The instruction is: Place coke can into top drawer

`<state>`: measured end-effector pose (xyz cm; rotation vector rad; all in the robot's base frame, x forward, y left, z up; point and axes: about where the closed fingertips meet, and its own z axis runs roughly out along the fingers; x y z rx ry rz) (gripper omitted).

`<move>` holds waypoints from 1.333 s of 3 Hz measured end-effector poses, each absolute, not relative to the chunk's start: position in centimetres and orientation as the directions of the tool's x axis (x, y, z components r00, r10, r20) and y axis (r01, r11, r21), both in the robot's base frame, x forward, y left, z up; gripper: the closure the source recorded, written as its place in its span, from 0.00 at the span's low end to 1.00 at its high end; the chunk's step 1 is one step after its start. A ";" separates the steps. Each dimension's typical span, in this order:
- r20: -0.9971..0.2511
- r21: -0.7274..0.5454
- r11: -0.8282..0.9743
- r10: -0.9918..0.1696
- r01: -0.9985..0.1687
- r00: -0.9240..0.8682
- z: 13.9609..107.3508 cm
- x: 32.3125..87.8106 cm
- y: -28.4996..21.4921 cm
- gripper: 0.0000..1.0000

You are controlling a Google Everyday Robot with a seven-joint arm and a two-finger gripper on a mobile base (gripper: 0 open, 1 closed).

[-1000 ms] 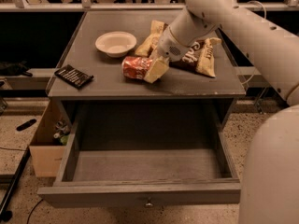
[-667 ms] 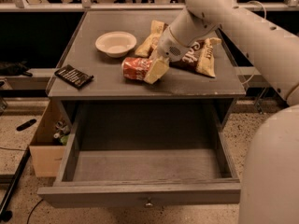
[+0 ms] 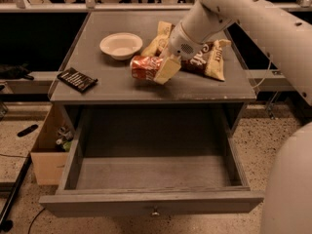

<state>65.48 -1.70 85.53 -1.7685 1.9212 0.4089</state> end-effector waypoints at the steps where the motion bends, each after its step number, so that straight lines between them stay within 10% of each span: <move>1: -0.546 -0.161 0.128 -0.838 -0.979 -0.020 89.5 62.4 -3.8 1.00; 4: -0.564 -0.236 0.197 -0.825 -0.952 -0.031 93.8 55.6 -9.9 1.00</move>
Offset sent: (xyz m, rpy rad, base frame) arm -0.1600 -0.1344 0.1120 0.0411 -0.1943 -0.1330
